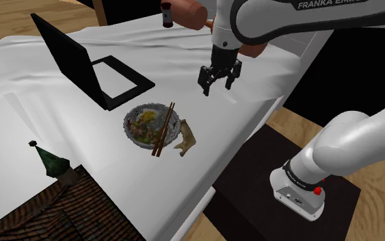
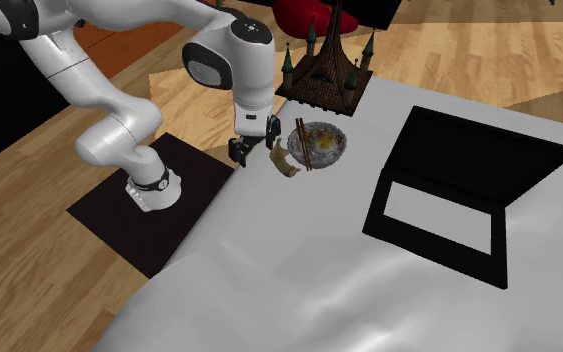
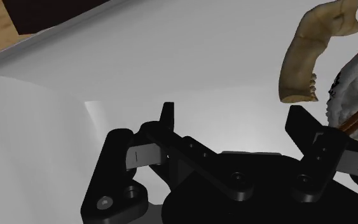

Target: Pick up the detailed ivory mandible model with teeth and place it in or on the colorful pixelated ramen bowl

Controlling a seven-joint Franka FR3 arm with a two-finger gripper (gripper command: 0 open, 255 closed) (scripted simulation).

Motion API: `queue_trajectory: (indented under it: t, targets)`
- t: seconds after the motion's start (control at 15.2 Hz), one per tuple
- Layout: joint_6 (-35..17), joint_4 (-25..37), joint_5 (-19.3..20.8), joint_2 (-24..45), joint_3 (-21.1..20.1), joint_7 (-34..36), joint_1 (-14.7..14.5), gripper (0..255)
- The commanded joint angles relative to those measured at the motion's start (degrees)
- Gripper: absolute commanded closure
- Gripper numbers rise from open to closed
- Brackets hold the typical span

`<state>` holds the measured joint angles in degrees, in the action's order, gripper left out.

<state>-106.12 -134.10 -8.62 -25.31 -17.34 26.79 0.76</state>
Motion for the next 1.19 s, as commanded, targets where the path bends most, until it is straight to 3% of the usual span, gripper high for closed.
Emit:
queue_trajectory:
  t: [0.0, 0.46, 0.92, 1.12]
  targets:
    - [-1.2, 1.44, 0.0, 4.14, -2.61, 5.56, 0.29, 0]
    - [-4.47, 8.53, 3.02, 19.98, -8.67, 22.68, 0.78, 0]
    - [-10.47, 4.02, 3.37, 21.58, -9.01, 23.08, 0.5, 0]
    - [-10.47, 4.02, 3.38, 21.58, -8.96, 23.08, 0.46, 0]
